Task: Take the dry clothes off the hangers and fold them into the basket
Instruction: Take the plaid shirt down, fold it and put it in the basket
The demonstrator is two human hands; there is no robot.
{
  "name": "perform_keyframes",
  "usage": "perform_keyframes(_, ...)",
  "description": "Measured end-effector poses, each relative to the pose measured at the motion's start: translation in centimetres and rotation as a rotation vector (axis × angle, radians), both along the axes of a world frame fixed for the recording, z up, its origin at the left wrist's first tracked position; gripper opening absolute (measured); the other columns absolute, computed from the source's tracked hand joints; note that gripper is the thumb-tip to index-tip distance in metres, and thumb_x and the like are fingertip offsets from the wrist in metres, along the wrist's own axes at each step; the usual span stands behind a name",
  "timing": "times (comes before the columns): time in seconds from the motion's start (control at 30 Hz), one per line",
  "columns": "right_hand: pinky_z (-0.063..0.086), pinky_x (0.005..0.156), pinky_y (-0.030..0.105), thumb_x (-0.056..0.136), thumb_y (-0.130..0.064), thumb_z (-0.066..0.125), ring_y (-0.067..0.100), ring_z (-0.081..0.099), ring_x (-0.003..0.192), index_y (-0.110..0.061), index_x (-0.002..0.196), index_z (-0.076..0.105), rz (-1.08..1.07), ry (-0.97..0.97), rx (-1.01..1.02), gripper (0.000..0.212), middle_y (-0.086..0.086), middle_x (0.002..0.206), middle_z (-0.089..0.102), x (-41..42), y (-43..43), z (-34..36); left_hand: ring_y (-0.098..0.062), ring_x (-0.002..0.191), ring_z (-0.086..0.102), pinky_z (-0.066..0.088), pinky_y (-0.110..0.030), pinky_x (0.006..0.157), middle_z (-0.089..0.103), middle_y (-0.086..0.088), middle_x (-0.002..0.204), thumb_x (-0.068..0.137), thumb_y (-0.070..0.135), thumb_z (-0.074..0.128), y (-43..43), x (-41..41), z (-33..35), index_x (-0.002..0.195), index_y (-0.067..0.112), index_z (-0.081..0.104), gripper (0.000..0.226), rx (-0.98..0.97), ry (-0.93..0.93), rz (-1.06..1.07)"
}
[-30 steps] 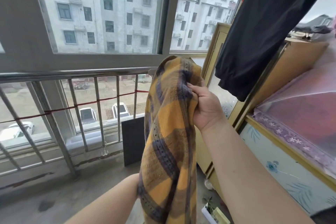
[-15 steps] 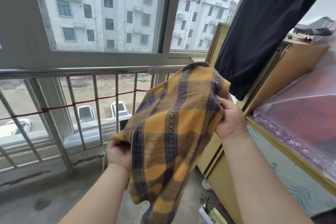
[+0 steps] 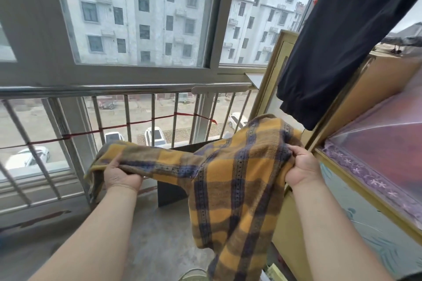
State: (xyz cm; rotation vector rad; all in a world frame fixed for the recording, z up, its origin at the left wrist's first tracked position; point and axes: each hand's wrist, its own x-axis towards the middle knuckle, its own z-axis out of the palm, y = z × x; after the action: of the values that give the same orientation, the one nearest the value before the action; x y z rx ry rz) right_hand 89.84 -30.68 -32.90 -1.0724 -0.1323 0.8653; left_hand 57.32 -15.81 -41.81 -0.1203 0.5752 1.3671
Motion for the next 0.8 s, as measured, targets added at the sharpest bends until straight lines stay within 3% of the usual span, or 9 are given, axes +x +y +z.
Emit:
perform_keyframes(0.1,0.055,0.079,0.048,0.093,-0.006,0.047,0.031,0.065,0.094,-0.018,0.125,0.061,-0.057,-0.012,-0.057,0.037,0.014,0.111,0.067,0.7,-0.5,-0.5,-0.035,0.113,0.053,0.034,-0.056,0.106,0.057,-0.012,0.124,0.066,0.019,0.062,0.0,-0.6,-0.1,0.112,0.02,0.055,0.047,-0.011,0.011,0.033)
perform_keyframes(0.2,0.051,0.088,0.054,0.092,-0.008,0.049,0.033,0.064,0.098,-0.019,0.123,0.062,-0.081,-0.035,-0.104,0.036,0.013,0.112,0.067,1.0,-0.5,-1.1,-0.033,0.115,0.054,0.039,-0.057,0.103,0.059,-0.01,0.121,0.084,0.025,0.061,-0.4,-0.2,0.3,0.121,0.017,0.054,0.038,-0.034,0.103,-0.035)
perform_keyframes(0.3,0.055,0.077,0.046,0.092,-0.007,0.05,0.033,0.064,0.103,-0.019,0.126,0.06,-0.059,-0.092,-0.141,0.037,0.013,0.117,0.066,0.1,-0.1,-1.2,-0.029,0.114,0.052,0.035,-0.051,0.109,0.057,-0.01,0.117,0.096,0.023,0.053,-0.8,1.4,1.4,0.103,0.012,0.053,0.013,0.006,0.281,-0.16)
perform_keyframes(0.37,0.055,0.073,0.042,0.095,-0.004,0.047,0.032,0.062,0.104,-0.02,0.134,0.053,-0.024,-0.123,-0.13,0.043,0.014,0.121,0.063,-0.7,0.1,-1.1,-0.028,0.114,0.052,0.038,-0.048,0.107,0.056,-0.009,0.125,0.095,0.02,0.054,-0.9,2.7,2.6,0.106,0.012,0.055,0.013,0.092,0.481,-0.221)
perform_keyframes(0.5,0.055,0.083,0.047,0.098,-0.002,0.043,0.033,0.063,0.105,-0.023,0.142,0.044,0.057,-0.16,-0.16,0.049,0.015,0.124,0.06,-2.5,0.6,-1.3,-0.034,0.123,0.048,0.039,-0.043,0.107,0.052,-0.014,0.131,0.093,0.017,0.055,-2.4,6.5,4.0,0.131,0.005,0.049,0.04,0.453,1.256,-0.311)
perform_keyframes(0.57,0.059,0.073,0.045,0.098,-0.001,0.041,0.031,0.068,0.097,-0.022,0.141,0.045,0.111,-0.152,-0.141,0.048,0.016,0.118,0.063,-3.6,1.1,-1.4,-0.035,0.116,0.053,0.045,-0.035,0.097,0.06,-0.016,0.121,0.093,0.015,0.051,-4.5,8.9,5.1,0.119,0.003,0.059,0.03,0.813,1.706,-0.404)
perform_keyframes(0.63,0.058,0.06,0.038,0.098,0.002,0.039,0.028,0.072,0.081,-0.018,0.139,0.047,0.164,-0.124,-0.093,0.046,0.017,0.11,0.066,-4.5,1.6,-1.5,-0.029,0.125,0.045,0.037,-0.034,0.103,0.054,-0.007,0.131,0.085,0.013,0.049,-5.9,10.9,5.0,0.125,0.016,0.058,0.041,1.273,2.025,-0.509)
perform_keyframes(0.73,0.057,0.058,0.034,0.095,0.004,0.041,0.029,0.073,0.077,-0.014,0.131,0.056,0.225,-0.148,-0.076,0.043,0.015,0.097,0.072,-5.3,1.6,-1.4,-0.014,0.146,0.004,0.007,-0.045,0.12,0.008,0.008,0.158,0.08,0.024,0.053,-6.7,12.1,4.1,0.149,0.035,0.017,0.079,1.538,2.087,-0.67)
perform_keyframes(0.8,0.058,0.06,0.034,0.091,0.007,0.041,0.03,0.07,0.08,-0.01,0.123,0.061,0.222,-0.165,-0.085,0.041,0.013,0.09,0.073,-5.2,1.6,-1.8,-0.01,0.146,0.008,0.009,-0.041,0.12,0.012,0.011,0.157,0.079,0.031,0.054,-7.5,12.3,4.4,0.149,0.04,0.008,0.084,1.592,1.886,-0.571)
